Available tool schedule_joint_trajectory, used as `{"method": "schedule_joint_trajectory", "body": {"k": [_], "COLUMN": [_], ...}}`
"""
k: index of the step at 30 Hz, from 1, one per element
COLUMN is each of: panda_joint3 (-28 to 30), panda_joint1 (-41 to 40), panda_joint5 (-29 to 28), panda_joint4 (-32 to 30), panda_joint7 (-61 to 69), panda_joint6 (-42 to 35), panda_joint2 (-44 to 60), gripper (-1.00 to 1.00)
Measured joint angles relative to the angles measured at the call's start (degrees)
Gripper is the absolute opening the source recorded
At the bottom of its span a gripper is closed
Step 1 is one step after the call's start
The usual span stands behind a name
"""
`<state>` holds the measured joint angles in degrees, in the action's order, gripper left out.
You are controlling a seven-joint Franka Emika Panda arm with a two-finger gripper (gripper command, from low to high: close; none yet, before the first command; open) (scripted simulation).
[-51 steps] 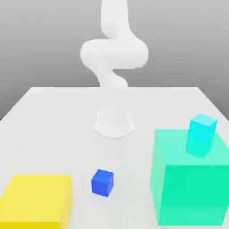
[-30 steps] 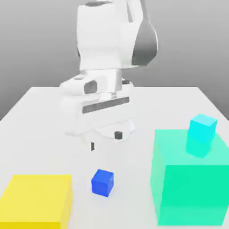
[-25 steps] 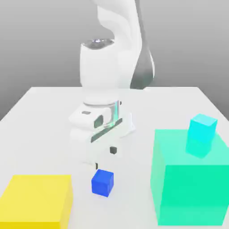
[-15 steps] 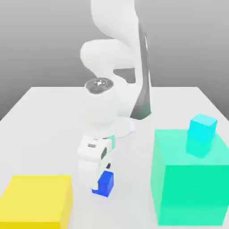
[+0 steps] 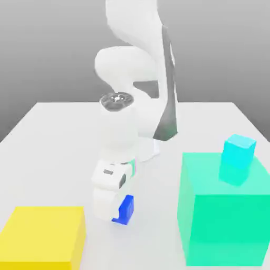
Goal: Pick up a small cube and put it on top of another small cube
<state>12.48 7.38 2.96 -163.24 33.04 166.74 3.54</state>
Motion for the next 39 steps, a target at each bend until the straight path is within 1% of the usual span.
{"method": "schedule_joint_trajectory", "body": {"k": [2,4,7,10,18,21,25,26,28,36,39], "panda_joint3": [-0.2,-0.8,-2.7,-4.4,-6.4,-9.4,-14.2,-15.5,-17.2,-23.3,-24.5], "panda_joint1": [-0.5,-0.2,0.4,4.0,12.0,18.8,27.0,28.4,29.1,26.8,23.4], "panda_joint5": [-3.3,-7.4,-13.5,-19.4,-34.5,-37.7,-40.1,-39.3,-35.7,-16.3,-9.3], "panda_joint4": [0.0,2.7,8.4,14.6,31.0,36.5,42.6,43.4,42.5,34.1,30.5], "panda_joint7": [-2.8,-7.2,-15.0,-22.8,-43.4,-50.6,-59.0,-59.7,-57.9,-43.4,-36.8], "panda_joint6": [-3.0,-6.6,-12.1,-17.6,-32.9,-38.2,-44.3,-44.7,-42.7,-29.3,-23.3], "panda_joint2": [-2.7,-3.2,-2.6,-1.7,0.7,2.6,5.6,6.3,7.1,8.5,8.4], "gripper": [-1.00,-1.00,-1.00,-1.00,-1.00,-1.00,-1.00,-1.00,-1.00,-1.00,-1.00]}}
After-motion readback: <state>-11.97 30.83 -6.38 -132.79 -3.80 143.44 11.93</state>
